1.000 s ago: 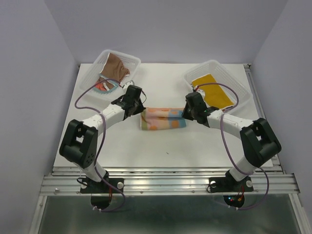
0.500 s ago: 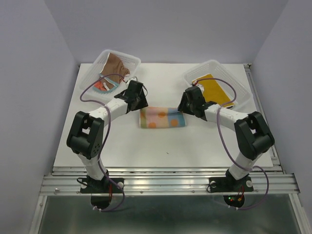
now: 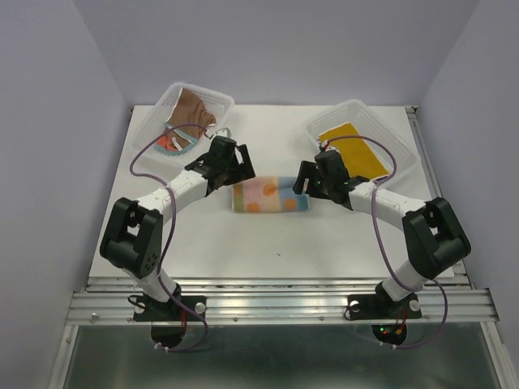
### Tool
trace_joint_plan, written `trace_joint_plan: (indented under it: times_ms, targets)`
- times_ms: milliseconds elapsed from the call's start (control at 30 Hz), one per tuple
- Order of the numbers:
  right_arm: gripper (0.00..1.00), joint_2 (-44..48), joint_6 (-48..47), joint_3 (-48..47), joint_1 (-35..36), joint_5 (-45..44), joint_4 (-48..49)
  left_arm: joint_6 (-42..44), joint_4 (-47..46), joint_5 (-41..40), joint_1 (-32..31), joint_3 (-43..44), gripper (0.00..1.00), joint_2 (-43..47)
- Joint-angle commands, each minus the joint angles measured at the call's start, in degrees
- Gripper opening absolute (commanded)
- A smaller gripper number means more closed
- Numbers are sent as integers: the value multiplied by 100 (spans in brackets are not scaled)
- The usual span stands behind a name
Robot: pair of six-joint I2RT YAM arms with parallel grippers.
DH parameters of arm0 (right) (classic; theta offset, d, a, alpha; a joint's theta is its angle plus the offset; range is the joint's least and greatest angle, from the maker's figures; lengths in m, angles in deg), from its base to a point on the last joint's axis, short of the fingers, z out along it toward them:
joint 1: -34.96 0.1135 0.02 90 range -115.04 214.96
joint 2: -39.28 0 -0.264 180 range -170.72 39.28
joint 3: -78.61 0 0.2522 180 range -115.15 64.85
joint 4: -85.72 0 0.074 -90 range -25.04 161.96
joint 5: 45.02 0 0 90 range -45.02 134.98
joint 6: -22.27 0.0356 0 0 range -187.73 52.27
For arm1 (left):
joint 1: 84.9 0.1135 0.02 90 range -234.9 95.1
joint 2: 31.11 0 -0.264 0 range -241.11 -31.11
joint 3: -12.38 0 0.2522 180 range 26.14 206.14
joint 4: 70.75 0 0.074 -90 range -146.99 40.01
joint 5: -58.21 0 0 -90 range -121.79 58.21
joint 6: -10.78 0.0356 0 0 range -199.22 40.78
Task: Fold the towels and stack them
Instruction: Fold the towel, then neatly place the folded towel into the bin
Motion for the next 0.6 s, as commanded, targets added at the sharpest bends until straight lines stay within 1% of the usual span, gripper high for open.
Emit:
trace_joint_plan:
  times_ms: [0, 167, 300, 433, 567]
  targets:
    - [81, 293, -167, 225, 14, -270, -187, 78, -226, -18, -179, -191, 99, 489]
    - [79, -22, -140, 234, 14, -272, -127, 69, -288, 17, -224, -297, 99, 578]
    - [76, -470, -140, -82, 14, -551, -13, 69, -305, 34, -241, -341, 99, 569]
    - [68, -989, -87, -521, 14, -746, -109, 69, -331, -10, -250, -438, 99, 569]
    - [58, -1245, -78, -531, 14, -720, -22, 69, -331, -80, -242, -525, 99, 569]
